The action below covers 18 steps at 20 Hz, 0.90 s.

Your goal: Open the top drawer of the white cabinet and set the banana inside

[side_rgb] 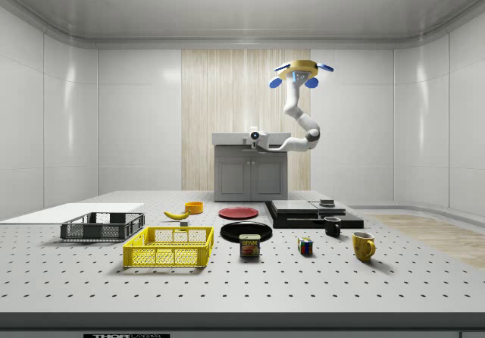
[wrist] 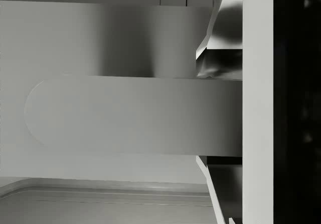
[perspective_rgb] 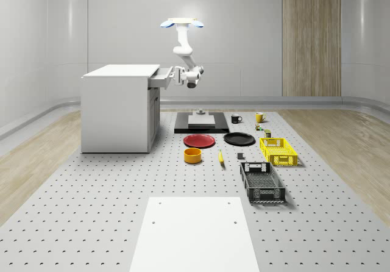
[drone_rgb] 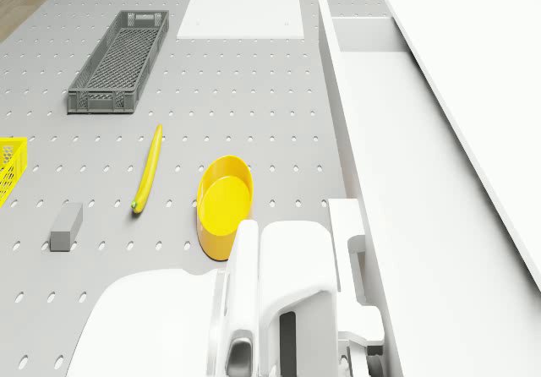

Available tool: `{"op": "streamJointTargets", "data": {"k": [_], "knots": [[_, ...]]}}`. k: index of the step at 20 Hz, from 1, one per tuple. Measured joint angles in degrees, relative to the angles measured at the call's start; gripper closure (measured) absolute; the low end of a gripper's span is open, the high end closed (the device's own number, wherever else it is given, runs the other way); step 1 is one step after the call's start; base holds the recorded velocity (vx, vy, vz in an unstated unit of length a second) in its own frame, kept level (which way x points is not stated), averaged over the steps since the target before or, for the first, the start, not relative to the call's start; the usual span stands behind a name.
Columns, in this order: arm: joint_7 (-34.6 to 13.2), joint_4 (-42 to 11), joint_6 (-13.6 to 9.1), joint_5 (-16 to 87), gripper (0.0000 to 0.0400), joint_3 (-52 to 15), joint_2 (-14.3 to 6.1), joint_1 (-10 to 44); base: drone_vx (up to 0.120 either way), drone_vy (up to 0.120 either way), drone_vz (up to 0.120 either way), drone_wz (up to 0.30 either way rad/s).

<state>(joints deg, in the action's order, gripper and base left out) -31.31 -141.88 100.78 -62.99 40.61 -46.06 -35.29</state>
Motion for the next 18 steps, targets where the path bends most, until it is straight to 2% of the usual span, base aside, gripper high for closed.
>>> {"op": "streamJointTargets", "data": {"k": [1, 2, 5, 7, 8, 9, 10, 12, 15, 16, 18], "knots": [[1.33, -0.02, -0.47, 0.50, 0.0246, 0.76, 0.14, 0.07, 0.000, 0.000, 0.000, 0.000], [2.73, -0.17, -1.26, 0.76, 0.0223, 1.54, 0.94, 0.41, 0.000, 0.000, 0.000, 0.000], [0.10, 1.10, -2.96, 2.26, 0.0261, 3.09, 0.27, 0.69, 0.000, 0.000, 0.000, 0.000], [-1.29, 1.98, -4.02, 3.49, 0.0257, 4.35, -0.11, 0.66, 0.000, 0.000, 0.000, 0.000], [1.68, 1.65, -4.48, 3.96, 0.0231, 5.44, 0.55, 0.68, 0.000, 0.000, 0.000, 0.000], [0.90, 1.56, -5.01, 5.91, 0.0132, 6.47, 0.92, 0.80, 0.000, 0.000, 0.000, 0.000], [-1.76, 2.44, -5.36, 7.38, 0.0163, 7.15, -0.14, 0.51, 0.000, 0.000, 0.000, 0.000], [-2.56, 3.53, -6.31, 7.99, 0.0215, 8.48, -0.74, 0.07, 0.000, 0.000, 0.000, 0.000], [-3.59, 5.22, -7.76, 9.19, 0.0257, 10.64, -1.43, -0.69, 0.000, 0.000, 0.000, 0.000], [-3.91, 5.80, -8.22, 9.66, 0.0242, 11.39, -1.66, -0.98, 0.000, 0.000, 0.000, 0.000], [-4.51, 6.88, -8.96, 10.51, 0.0150, 12.77, -2.08, -1.66, 0.000, 0.040, 0.000, 0.000]]}}
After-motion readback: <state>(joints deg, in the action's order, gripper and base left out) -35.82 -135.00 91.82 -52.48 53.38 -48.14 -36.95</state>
